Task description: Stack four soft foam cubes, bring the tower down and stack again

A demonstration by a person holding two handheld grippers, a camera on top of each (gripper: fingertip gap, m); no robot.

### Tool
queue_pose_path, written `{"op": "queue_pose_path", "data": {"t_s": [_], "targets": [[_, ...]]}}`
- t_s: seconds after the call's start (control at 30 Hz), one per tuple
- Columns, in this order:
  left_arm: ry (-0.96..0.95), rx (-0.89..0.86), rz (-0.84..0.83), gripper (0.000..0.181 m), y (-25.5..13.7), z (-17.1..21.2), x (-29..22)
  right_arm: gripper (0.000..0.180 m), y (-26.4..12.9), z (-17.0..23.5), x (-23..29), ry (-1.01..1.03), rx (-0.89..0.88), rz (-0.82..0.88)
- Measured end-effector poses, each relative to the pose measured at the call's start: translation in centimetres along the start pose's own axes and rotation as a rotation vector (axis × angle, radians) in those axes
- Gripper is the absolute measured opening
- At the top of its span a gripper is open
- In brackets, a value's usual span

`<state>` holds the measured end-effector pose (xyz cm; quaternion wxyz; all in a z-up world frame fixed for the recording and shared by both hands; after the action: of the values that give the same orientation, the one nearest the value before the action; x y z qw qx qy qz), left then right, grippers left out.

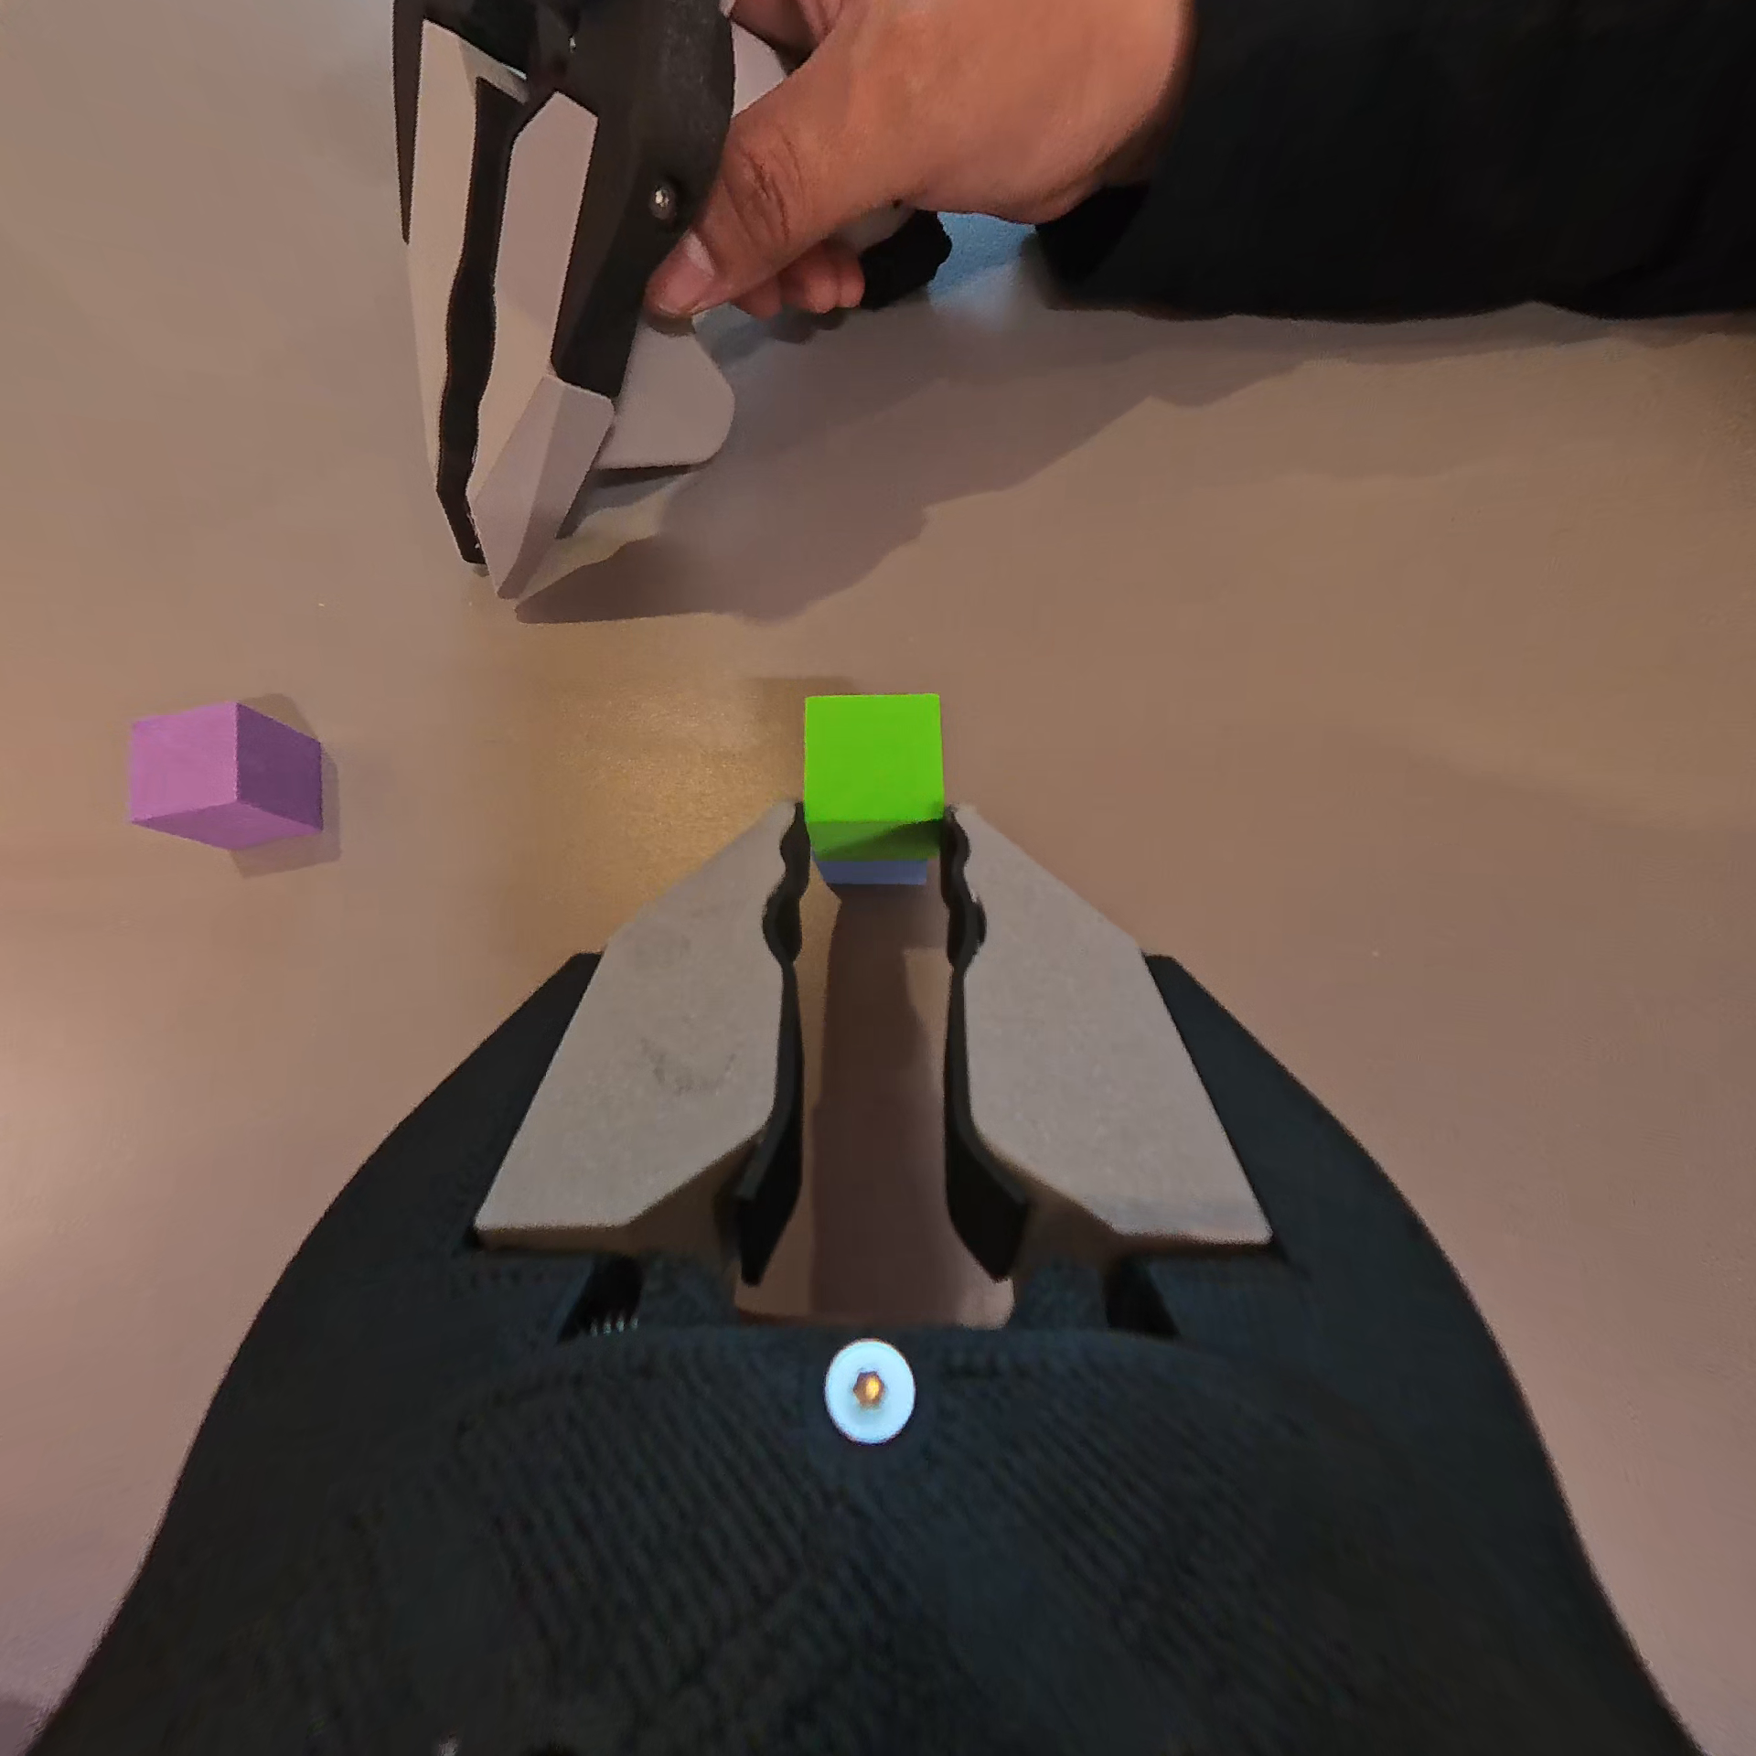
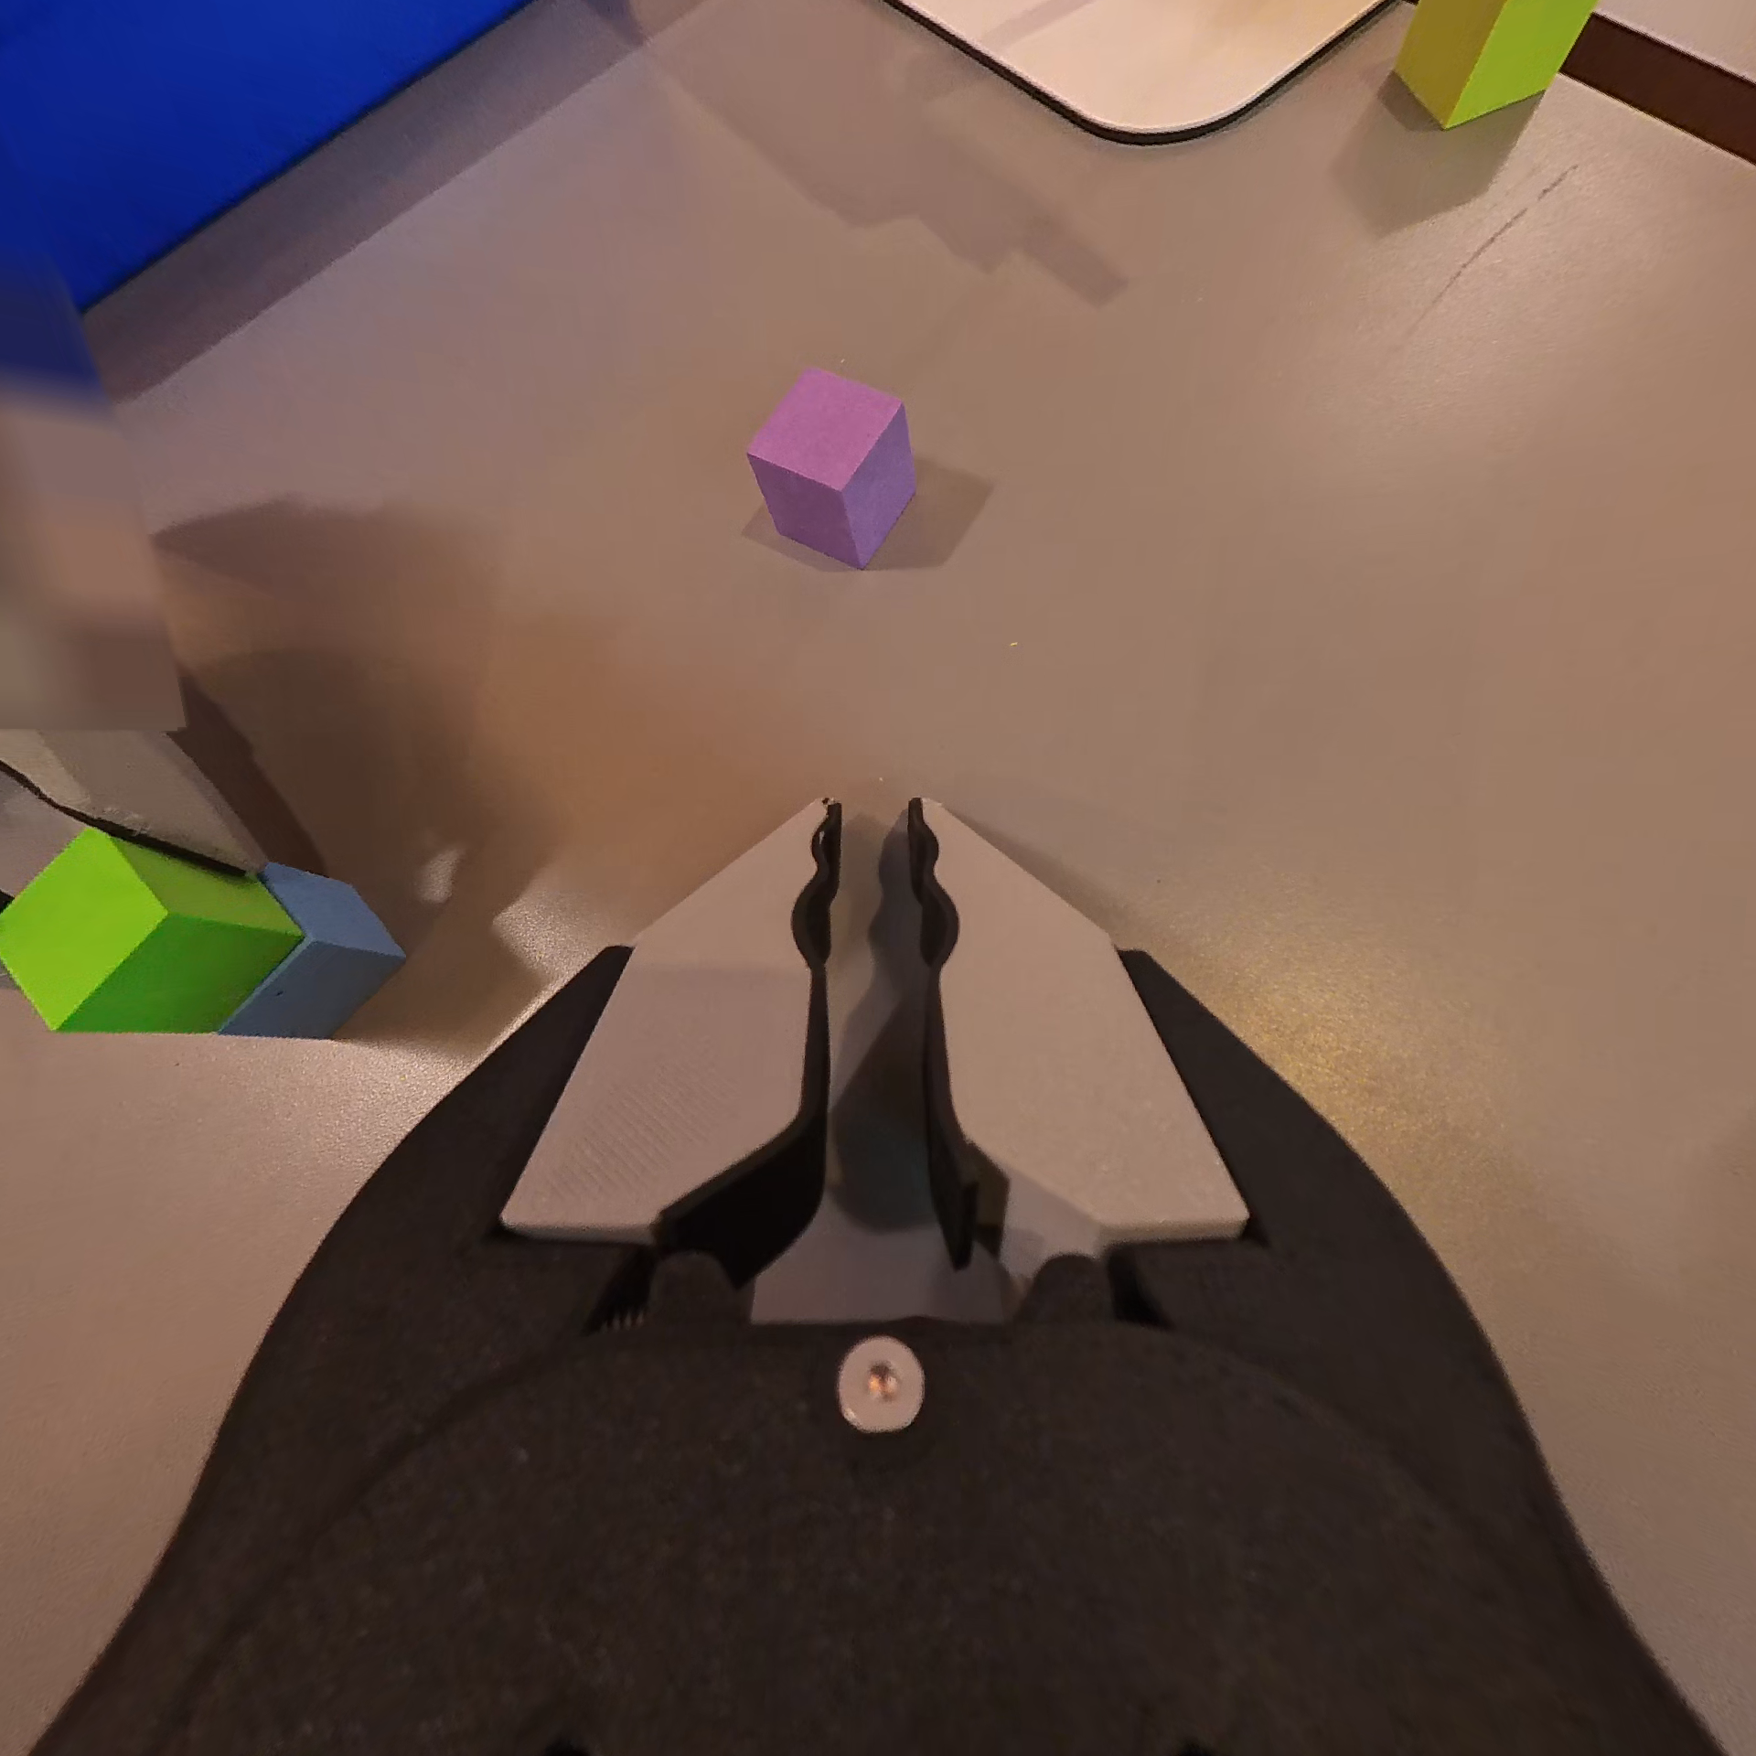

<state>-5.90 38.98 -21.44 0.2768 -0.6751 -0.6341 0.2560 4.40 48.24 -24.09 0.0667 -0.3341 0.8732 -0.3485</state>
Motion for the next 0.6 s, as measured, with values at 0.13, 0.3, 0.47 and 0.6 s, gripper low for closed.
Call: {"op": "queue_pose_path", "data": {"t_s": [0.13,0.3,0.47,0.6], "targets": [[0.000,0.003,-0.004,0.025,0.02,0.07,0.05,0.012,0.02,0.00,0.00,-0.001,0.000,0.001],[-0.012,0.005,-0.006,0.030,0.08,0.16,0.09,0.012,0.02,-0.01,-0.02,0.001,0.000,-0.001],[-0.045,-0.004,0.007,0.053,0.04,0.20,0.22,0.012,0.03,0.00,-0.01,0.000,0.000,0.000],[-0.082,-0.058,0.018,0.059,-0.87,-0.18,0.85,0.012,0.04,-0.01,0.00,-0.003,0.000,0.002]]}}
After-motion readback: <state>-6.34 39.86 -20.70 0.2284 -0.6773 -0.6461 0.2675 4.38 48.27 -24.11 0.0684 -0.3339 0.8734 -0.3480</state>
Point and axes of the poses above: each gripper's, where its closed fingertips meet, y out along the fingers, z out of its underside, x = y × z across the jaws, the point moved 2 cm from there along -y, back along the fingers, and after that the axes turned 3 degrees about -y, right-handed, at the moved point
